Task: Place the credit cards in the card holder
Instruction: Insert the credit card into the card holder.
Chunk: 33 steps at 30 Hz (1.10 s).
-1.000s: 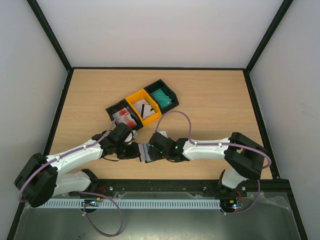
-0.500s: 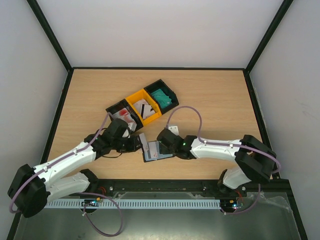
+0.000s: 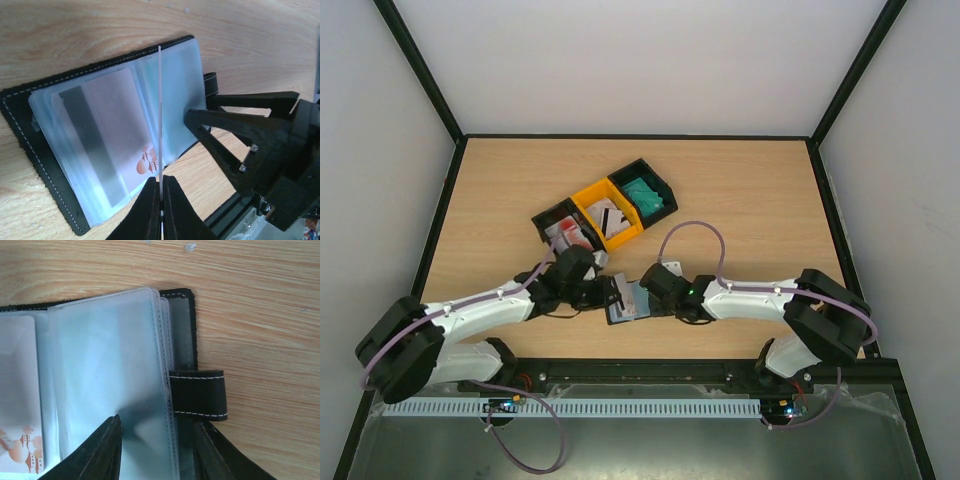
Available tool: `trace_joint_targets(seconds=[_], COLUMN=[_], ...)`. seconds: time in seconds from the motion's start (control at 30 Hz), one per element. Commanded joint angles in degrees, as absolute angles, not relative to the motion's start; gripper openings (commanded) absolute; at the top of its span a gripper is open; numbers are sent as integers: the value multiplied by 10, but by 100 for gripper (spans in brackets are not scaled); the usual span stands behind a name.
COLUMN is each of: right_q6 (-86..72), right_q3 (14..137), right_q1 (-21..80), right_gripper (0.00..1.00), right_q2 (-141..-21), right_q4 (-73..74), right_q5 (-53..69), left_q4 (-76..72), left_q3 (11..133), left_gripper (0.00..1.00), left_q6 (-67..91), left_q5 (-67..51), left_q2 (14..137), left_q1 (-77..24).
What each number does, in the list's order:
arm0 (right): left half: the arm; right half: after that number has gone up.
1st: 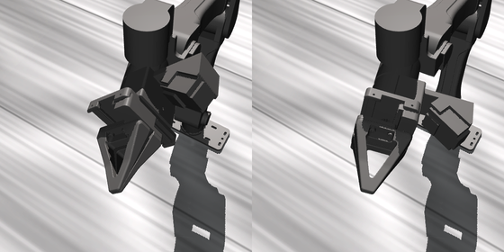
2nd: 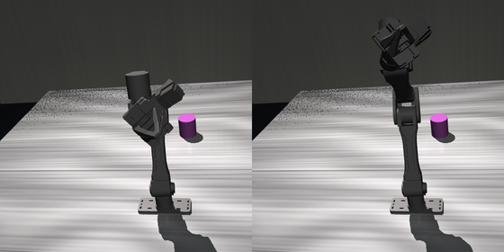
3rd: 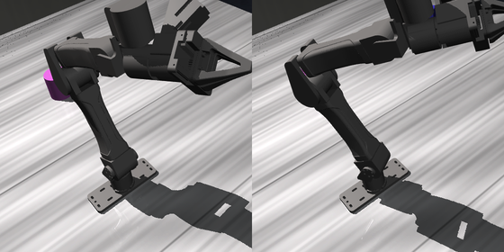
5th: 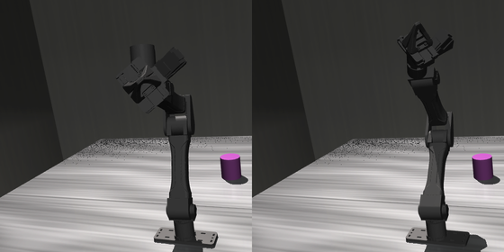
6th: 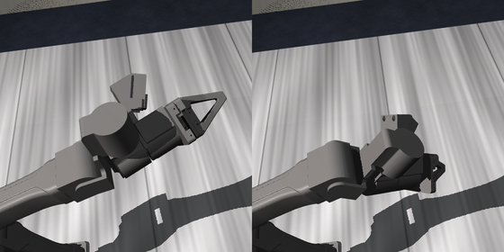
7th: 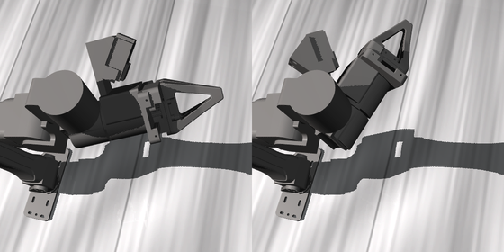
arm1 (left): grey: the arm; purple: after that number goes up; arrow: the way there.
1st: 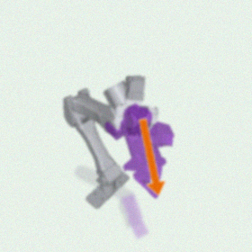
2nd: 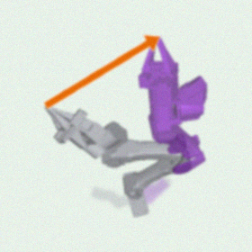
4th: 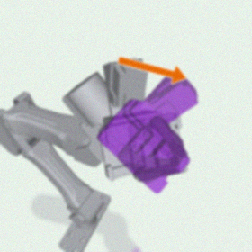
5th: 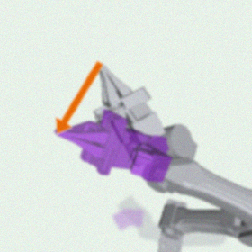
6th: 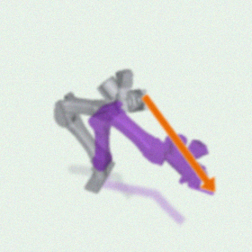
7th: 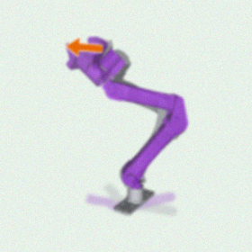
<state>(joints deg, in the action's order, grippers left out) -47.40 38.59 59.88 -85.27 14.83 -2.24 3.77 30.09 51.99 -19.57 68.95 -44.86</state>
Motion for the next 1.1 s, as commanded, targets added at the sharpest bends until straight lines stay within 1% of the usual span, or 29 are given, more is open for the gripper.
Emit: trace_joint_targets(seconds=[0.0, 0.13, 0.33, 0.63, 0.97, 1.07], right_q6=[-491, -494, -504, -513, -511, -509], right_q3=[366, 365, 361, 356, 357, 358], right_q1=[593, 587, 586, 586, 586, 586], right_gripper=[36, 33, 33, 34, 34, 34], right_q2=[-863, -866, -865, -868, -874, -874], right_q4=[137, 135, 125, 118, 115, 112], right_q5=[-11, -9, -6, -1, 3, 7], left_q4=[-40, -93, -179, -259, -305, -300], left_q3=[274, 249, 212, 172, 176, 185], left_gripper=[3, 2, 2, 2, 2, 2], left_q6=[539, 546, 591, 645, 667, 660], left_q5=[-202, -211, -224, -243, -295, -304], left_q2=[720, 742, 745, 767, 788, 795], left_q1=[-463, -469, -472, -472, -472, -472])
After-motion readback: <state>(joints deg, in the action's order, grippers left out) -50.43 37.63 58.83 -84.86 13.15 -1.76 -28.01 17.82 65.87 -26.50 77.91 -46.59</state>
